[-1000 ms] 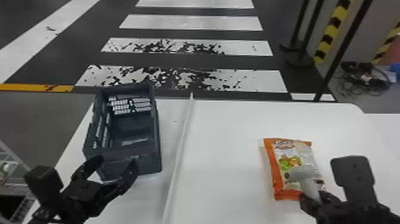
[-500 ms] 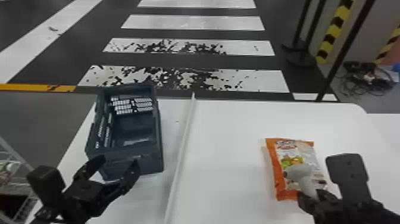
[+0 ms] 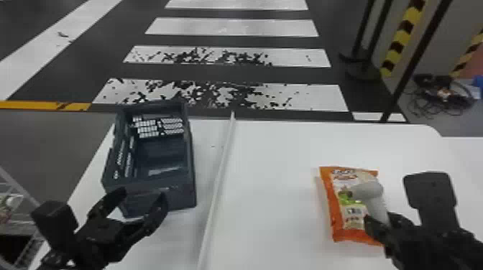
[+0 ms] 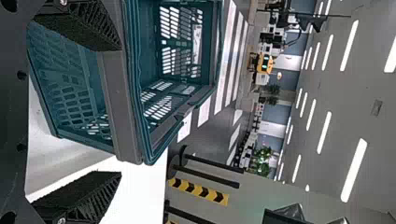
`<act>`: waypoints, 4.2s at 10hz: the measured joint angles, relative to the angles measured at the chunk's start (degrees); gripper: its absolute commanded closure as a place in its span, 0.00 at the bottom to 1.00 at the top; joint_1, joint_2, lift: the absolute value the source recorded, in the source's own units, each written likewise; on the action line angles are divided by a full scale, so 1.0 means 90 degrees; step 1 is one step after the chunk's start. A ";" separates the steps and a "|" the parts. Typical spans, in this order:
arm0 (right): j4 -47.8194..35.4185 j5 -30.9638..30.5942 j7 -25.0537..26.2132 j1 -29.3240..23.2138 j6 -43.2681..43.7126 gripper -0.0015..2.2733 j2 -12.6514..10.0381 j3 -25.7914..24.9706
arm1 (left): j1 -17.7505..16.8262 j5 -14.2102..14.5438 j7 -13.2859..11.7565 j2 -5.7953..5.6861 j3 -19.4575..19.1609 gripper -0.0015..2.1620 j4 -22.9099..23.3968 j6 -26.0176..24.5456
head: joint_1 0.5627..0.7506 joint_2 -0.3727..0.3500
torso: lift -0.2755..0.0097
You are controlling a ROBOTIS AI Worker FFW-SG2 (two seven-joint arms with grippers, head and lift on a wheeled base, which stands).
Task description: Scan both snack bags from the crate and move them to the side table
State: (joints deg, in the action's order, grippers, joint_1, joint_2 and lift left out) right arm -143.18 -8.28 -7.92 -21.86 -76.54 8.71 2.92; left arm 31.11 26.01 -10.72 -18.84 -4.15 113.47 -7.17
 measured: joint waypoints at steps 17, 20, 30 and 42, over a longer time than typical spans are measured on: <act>0.4986 0.1170 -0.0294 0.1544 0.4112 0.98 0.0579 -0.2470 | 0.0023 -0.0010 0.0010 0.0018 -0.0036 0.02 0.0012 -0.0020 | 0.70 0.16 | 0.62; 0.5668 0.1209 -0.0318 0.1818 0.4274 0.98 0.0653 -0.2397 | 0.0040 -0.0010 0.0010 0.0023 -0.0065 0.02 0.0023 -0.0020 | 0.70 0.16 | 0.62; 0.6113 0.1288 -0.0303 0.1873 0.4447 0.80 0.0712 -0.2463 | 0.0029 -0.0005 0.0020 -0.0017 -0.0038 0.02 0.0014 -0.0020 | 0.70 0.13 | 0.62; 0.4462 0.2470 -0.0442 0.1085 0.3781 0.05 0.0560 -0.3073 | 0.0010 -0.0006 0.0019 -0.0025 -0.0019 0.02 0.0013 -0.0020 | 0.70 0.15 | 0.62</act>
State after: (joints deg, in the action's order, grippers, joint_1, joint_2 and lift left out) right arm -103.02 13.95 -11.90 -12.09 -42.52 13.75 -24.74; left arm 31.20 25.96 -10.55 -19.06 -4.32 113.58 -7.34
